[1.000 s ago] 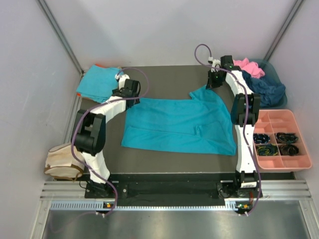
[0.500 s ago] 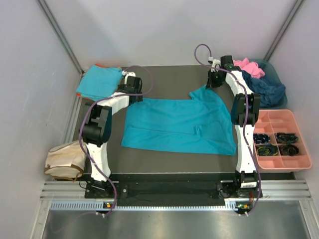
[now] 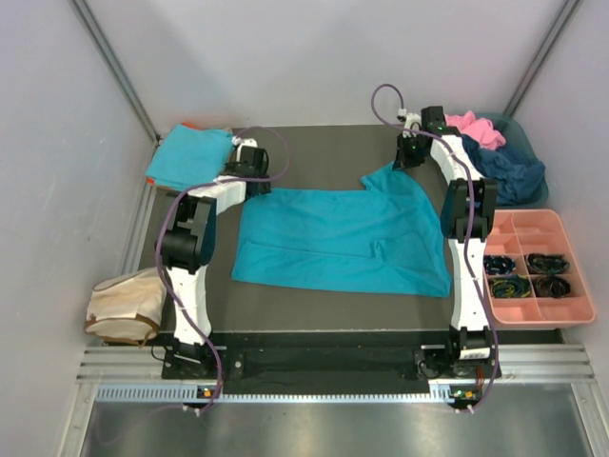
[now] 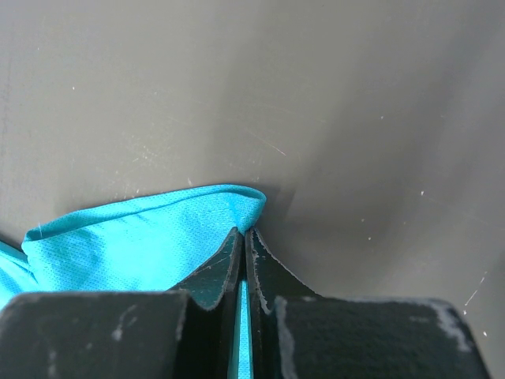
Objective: Fold and stack the t-shirts
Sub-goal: Fold the tshirt
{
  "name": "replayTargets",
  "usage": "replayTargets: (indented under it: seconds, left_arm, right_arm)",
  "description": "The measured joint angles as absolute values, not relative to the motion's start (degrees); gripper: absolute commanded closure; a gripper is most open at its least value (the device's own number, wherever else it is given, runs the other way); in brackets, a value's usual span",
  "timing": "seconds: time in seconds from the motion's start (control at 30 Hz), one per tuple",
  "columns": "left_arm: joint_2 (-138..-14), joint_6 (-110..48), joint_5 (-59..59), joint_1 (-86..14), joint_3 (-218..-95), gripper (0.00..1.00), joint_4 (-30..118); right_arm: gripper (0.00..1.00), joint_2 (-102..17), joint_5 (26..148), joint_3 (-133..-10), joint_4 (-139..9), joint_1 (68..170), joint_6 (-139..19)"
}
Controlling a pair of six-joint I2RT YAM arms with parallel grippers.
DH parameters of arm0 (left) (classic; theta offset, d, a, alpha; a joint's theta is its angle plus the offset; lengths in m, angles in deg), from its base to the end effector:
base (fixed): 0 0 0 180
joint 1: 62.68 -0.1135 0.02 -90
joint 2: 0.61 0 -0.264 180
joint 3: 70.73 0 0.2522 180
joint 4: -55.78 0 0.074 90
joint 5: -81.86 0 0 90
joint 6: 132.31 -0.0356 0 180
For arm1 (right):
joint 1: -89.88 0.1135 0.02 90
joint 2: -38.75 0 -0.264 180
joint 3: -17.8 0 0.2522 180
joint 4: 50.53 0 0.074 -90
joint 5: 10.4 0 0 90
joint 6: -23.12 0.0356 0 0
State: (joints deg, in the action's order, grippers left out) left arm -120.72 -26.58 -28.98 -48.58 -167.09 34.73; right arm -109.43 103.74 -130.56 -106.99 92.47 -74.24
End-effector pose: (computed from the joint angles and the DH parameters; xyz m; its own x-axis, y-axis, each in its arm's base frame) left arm 0.4486 -0.0996 0.1647 -0.6532 -0.0972 -0.7510 -0.2018 0.9782 0.0489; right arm 0.5544 0.0397 0.1649 -0.7897 -0.1527 -0.5941 -0.3723 0.8891 0.2662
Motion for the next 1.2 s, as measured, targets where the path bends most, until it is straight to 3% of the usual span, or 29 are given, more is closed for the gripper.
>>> replayTargets:
  seconds: [0.3,0.67,1.2]
  left_arm:
    - [-122.06,-25.49,-26.99,-49.97,-168.62,0.43,34.88]
    - [-123.04,-23.98,-23.58,-50.26,-169.37,0.49,35.14]
    - [-122.23,-22.03,-23.21,-50.26,-168.38,0.50,34.57]
  right_arm:
    - [1.00,-109.43,104.01,-130.26,-106.35,92.47,-74.22]
    - [1.00,-109.43,104.14,-130.21,-106.16,92.47,-74.22]
    - [1.00,-109.43,104.14,-130.21,-106.14,92.47,-74.22]
